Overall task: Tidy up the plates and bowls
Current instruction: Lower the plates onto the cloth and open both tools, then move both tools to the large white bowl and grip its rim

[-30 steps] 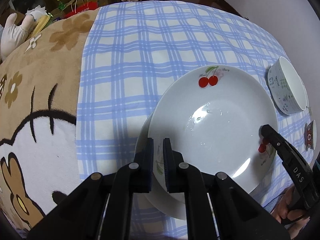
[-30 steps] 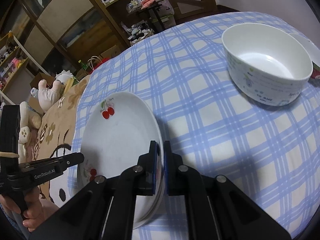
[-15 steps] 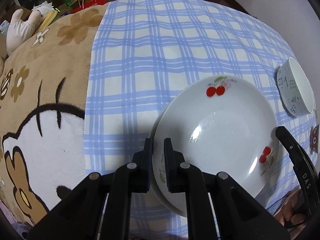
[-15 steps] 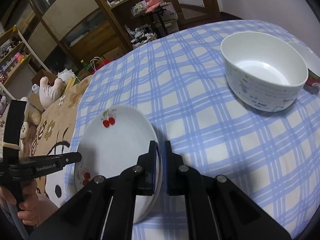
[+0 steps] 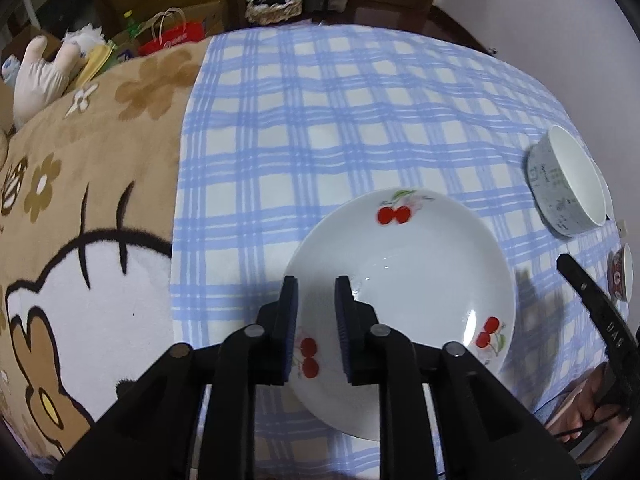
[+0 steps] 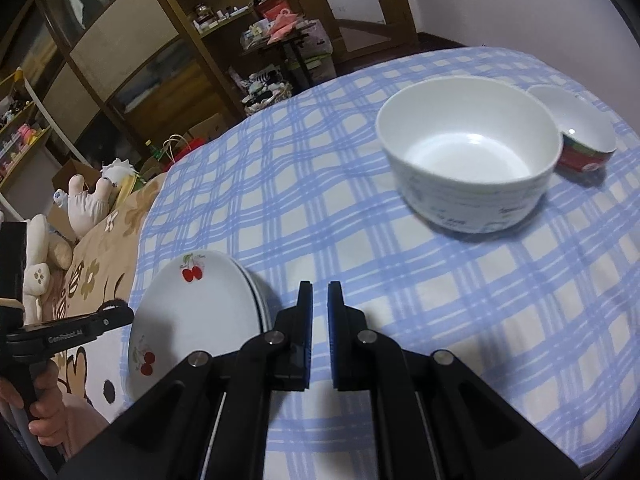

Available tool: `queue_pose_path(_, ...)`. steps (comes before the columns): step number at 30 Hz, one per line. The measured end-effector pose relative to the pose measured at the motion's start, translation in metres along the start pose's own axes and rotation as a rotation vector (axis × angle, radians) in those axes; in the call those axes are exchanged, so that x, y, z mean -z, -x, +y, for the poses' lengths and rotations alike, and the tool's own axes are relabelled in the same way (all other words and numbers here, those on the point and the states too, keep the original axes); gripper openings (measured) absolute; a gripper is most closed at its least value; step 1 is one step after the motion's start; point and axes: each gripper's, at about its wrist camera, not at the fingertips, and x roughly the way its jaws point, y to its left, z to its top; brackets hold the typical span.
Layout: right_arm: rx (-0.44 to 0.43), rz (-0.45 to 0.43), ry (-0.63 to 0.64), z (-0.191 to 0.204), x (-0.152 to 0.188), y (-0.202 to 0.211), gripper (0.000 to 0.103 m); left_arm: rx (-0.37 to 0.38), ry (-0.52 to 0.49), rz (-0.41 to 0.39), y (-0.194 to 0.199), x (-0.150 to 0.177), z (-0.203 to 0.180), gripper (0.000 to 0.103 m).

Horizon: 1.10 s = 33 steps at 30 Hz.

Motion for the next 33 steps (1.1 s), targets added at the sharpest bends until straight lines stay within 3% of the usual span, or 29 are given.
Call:
queue_pose_path(5,0.007,-0.036,-0.023,-0.012,-0.010,0.020,0.010,0.035,-0.057,-0.046,0.012,-0.001,-0.014,0.030)
queue_pose_path(6,0.007,-0.038,-0.025,-0.013,-0.010,0.023,0.015,0.040,-0.068,-0.058,0.015,-0.001,-0.017,0.035)
queue_pose_path(8,0.001,-0.052,-0.020,-0.018,-0.014,0.031,0.029,0.040,-0.102,-0.097,0.023,-0.002,-0.027,0.053)
queue_pose_path(9,0.003,-0.055,-0.018,-0.019,-0.015,0.033,0.036,0.041,-0.115,-0.117,0.027,-0.002,-0.030,0.055)
queue_pose_path(11,0.020,-0.067,-0.008,-0.023,-0.020,0.041,0.041,0.053,-0.150,-0.150,0.035,-0.003,-0.041,0.064)
queue_pose_path(15,0.057,-0.083,-0.006,-0.032,-0.032,0.054,0.068,0.104,-0.208,-0.161,0.041,-0.006,-0.061,0.078)
queue_pose_path(16,0.063,-0.086,-0.009,-0.035,-0.035,0.057,0.069,0.111,-0.227,-0.158,0.041,-0.007,-0.068,0.081)
queue_pose_path(21,0.093,-0.097,-0.021,-0.052,-0.049,0.064,0.089,0.113,-0.273,-0.203,0.047,-0.016,-0.095,0.088)
queue_pose_path(24,0.119,-0.102,-0.027,-0.063,-0.057,0.066,0.092,0.120,-0.290,-0.220,0.051,-0.028,-0.111,0.089)
queue_pose_path(29,0.134,-0.091,-0.049,-0.084,-0.070,0.063,0.092,0.181,-0.260,-0.180,0.044,-0.052,-0.133,0.089)
queue_pose_path(33,0.146,-0.093,-0.062,-0.097,-0.075,0.059,0.093,0.163,-0.317,-0.199,0.036,-0.063,-0.159,0.089)
